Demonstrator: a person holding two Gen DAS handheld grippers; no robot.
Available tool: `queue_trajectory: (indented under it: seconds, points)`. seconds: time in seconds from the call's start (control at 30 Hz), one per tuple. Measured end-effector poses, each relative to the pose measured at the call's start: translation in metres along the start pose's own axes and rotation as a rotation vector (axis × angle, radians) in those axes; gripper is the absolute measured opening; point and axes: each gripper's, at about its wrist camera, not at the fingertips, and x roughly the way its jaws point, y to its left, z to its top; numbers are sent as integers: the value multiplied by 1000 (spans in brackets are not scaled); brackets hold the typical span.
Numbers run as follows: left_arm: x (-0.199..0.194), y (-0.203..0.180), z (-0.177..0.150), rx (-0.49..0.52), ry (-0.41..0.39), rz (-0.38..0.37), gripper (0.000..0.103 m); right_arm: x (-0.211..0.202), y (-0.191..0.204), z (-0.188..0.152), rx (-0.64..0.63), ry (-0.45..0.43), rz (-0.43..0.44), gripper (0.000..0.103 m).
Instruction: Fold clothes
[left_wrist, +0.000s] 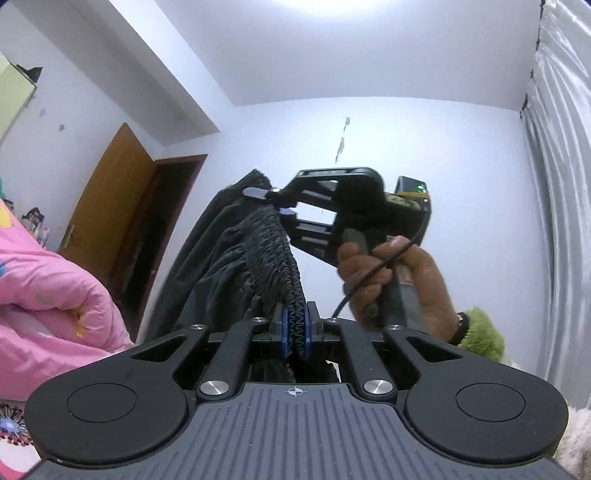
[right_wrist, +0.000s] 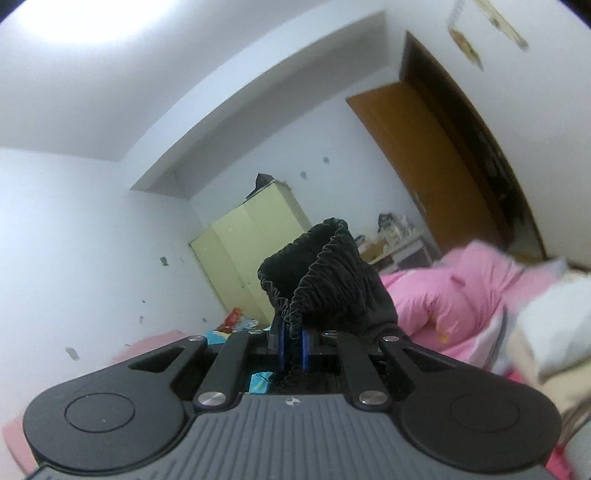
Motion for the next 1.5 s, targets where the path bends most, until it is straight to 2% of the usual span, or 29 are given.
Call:
queue_trajectory:
  seconds: [0.13,0.3,0.4,0.5,0.73,0.9,1.03,1.27,1.4,1.5]
  points:
    - [-17,0,-16,-28,21,53,6,28,3,-17,-16,58,-17,9]
    - [-62,34,-42,-117,51,196,6,94,6,-77,-8,212,-35,9]
    - [-97,64,-51,-183,36,305,6,138,17,-118,6,314,-18,9]
    - [-140,90,-59,-246,3,421,6,192,39,-167,-15,418,14,9]
    - [-237,166,-77,-426,-80,703,6,316,109,-308,-119,674,58,9]
    - [-282,221,-69,-500,-109,902,6,395,148,-395,-158,799,110,9]
    - [-318,247,-64,-564,-124,1065,5,434,174,-446,-194,870,166,9]
    - [-329,270,-63,-524,-84,1254,5,481,201,-520,-262,983,216,9]
    - [-325,275,-63,-487,-35,1344,5,496,207,-546,-260,1052,253,10]
    - [-326,277,-66,-492,14,1387,7,506,207,-557,-233,1105,280,24]
